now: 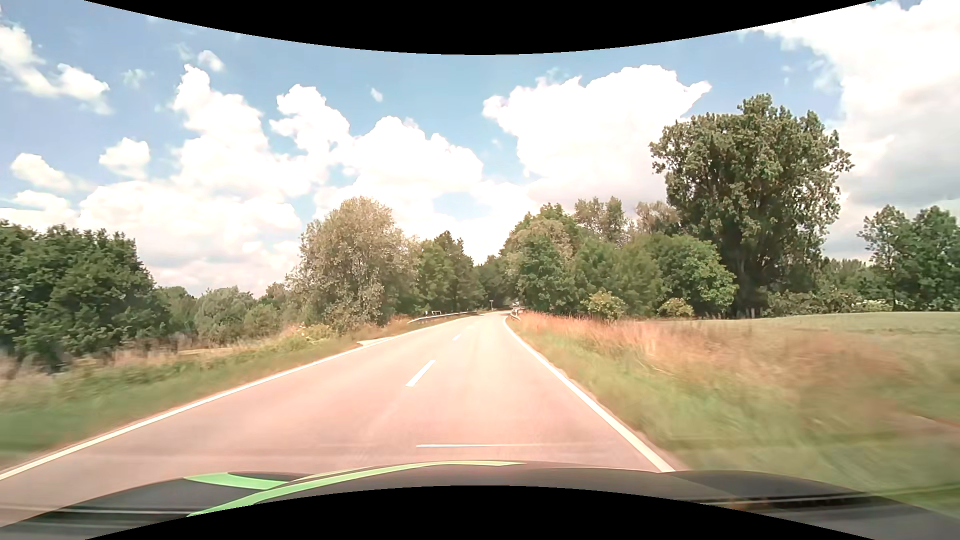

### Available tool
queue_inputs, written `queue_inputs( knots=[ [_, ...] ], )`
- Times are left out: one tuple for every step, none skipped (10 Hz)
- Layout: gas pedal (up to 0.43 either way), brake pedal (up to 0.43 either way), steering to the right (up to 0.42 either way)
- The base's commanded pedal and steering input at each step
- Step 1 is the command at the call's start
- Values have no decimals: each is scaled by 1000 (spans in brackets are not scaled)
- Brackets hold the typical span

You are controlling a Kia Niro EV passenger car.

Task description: Follow the waypoints while adhering to traffic rules and regulations

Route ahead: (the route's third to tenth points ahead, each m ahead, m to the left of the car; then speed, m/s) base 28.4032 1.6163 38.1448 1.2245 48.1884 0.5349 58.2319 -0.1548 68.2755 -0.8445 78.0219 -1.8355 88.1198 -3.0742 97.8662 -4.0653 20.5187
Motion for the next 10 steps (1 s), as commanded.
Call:
queue_inputs(
  knots=[
    [118,0,4],
    [118,0,5],
    [118,0,5],
    [118,0,5],
    [118,0,5],
    [118,0,4],
    [118,0,5],
    [118,0,5],
    [118,0,5],
    [118,0,5]
  ],
)
